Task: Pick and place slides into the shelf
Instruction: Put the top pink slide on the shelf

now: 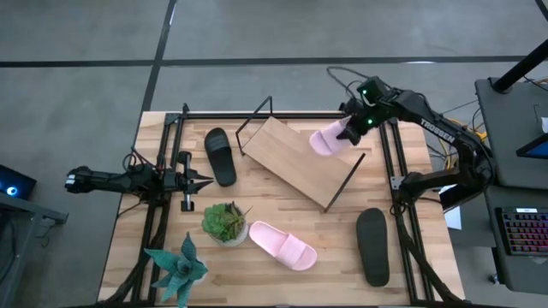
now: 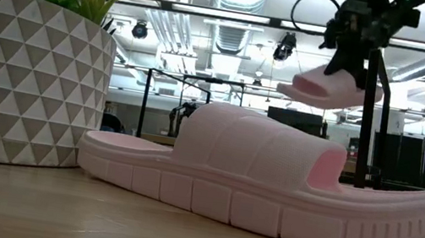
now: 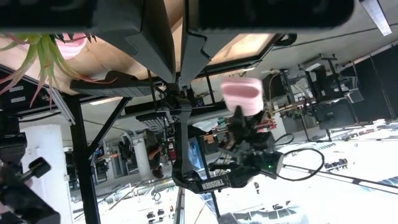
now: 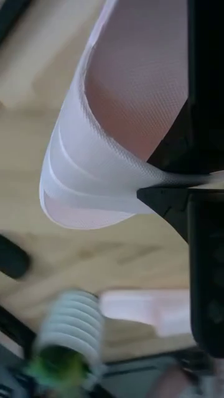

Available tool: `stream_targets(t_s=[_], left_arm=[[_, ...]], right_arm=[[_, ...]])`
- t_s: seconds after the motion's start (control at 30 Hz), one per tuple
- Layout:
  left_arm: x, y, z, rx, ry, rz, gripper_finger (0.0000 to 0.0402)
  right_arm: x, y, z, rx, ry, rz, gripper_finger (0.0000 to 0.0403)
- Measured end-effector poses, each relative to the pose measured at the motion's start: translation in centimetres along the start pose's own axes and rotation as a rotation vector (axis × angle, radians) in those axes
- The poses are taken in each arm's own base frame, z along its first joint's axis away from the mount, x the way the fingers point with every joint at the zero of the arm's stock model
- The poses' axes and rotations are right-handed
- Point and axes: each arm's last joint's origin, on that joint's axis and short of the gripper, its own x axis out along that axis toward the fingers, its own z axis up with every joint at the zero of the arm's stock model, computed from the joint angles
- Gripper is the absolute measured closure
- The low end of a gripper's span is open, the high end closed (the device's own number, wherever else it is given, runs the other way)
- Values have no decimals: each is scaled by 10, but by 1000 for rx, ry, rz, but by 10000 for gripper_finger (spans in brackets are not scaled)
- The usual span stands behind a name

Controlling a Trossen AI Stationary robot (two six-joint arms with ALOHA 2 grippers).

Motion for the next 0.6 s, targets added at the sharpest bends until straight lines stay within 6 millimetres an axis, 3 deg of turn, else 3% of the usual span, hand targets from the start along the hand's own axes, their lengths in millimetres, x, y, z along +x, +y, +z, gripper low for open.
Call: stream_targets(t_s=[0.33, 0.6], left_arm=[[0, 0, 0, 3, 0, 0, 391], [0, 0, 0, 3, 0, 0, 391]], right_arm=[[17, 27, -6, -63, 103, 90, 390], [45, 24, -2, 3, 206, 194, 390]])
